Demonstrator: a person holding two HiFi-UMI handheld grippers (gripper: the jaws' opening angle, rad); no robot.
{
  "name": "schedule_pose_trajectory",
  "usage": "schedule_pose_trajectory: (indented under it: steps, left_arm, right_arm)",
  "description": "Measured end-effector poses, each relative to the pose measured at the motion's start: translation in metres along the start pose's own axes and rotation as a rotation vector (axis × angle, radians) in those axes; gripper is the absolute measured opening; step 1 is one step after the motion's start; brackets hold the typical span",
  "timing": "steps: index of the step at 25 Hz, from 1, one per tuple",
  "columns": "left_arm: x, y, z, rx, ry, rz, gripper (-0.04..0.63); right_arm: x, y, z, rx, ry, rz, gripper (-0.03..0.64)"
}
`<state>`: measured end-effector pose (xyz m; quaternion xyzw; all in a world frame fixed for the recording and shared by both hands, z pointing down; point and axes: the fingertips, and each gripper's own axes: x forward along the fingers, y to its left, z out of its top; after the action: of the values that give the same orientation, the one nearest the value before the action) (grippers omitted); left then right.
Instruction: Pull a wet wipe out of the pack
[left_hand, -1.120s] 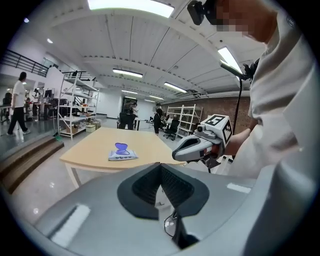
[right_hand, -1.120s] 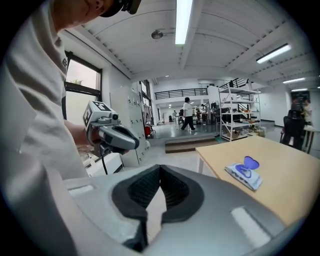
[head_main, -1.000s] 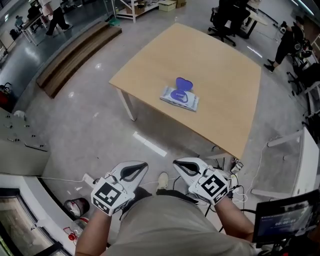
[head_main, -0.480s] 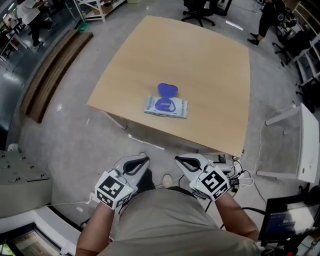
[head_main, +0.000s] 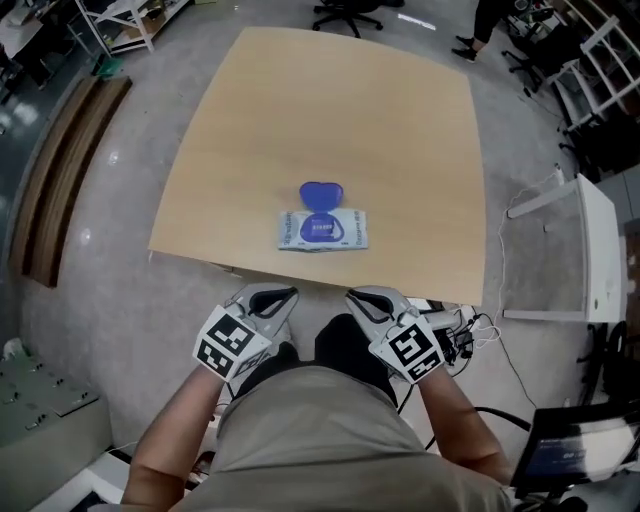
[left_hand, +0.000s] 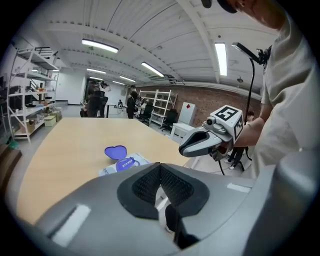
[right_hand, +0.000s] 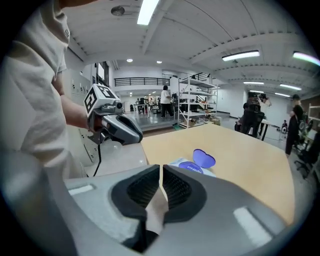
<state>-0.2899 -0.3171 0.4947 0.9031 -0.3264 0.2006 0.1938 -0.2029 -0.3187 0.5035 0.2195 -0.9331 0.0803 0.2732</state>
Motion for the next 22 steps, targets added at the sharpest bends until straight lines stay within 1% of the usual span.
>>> schedule_pose_trajectory:
  steps: [3, 7, 9, 12, 15, 18, 22]
  left_arm:
    - [0.025, 0.031, -0.013, -0.023, 0.046, 0.006, 0.003]
    - [0.062, 0.066, -0.026, -0.060, 0.103, 0.034, 0.003]
    - [0.082, 0.085, -0.031, -0.093, 0.136, 0.060, 0.003]
    - [0.107, 0.110, -0.045, -0.162, 0.189, 0.096, 0.003]
    - [0.126, 0.129, -0.065, -0.214, 0.259, 0.116, 0.003]
    - [0.143, 0.144, -0.081, -0.243, 0.321, 0.135, 0.003]
    - [0.151, 0.150, -0.090, -0.268, 0.350, 0.136, 0.003]
  right_arm:
    - [0.020, -0.018, -0.005, 0.010, 0.027, -0.011, 0.011]
    - [0.044, -0.050, -0.018, -0.012, 0.081, -0.008, 0.011]
    - [0.056, -0.069, -0.026, -0.017, 0.108, 0.006, 0.011]
    - [0.074, -0.089, -0.039, -0.020, 0.148, 0.042, 0.014]
    - [0.091, -0.108, -0.050, -0.017, 0.170, 0.064, 0.018]
    - [0.108, -0.128, -0.061, -0.029, 0.198, 0.083, 0.026]
    - [0.126, -0.135, -0.071, -0.041, 0.234, 0.123, 0.031]
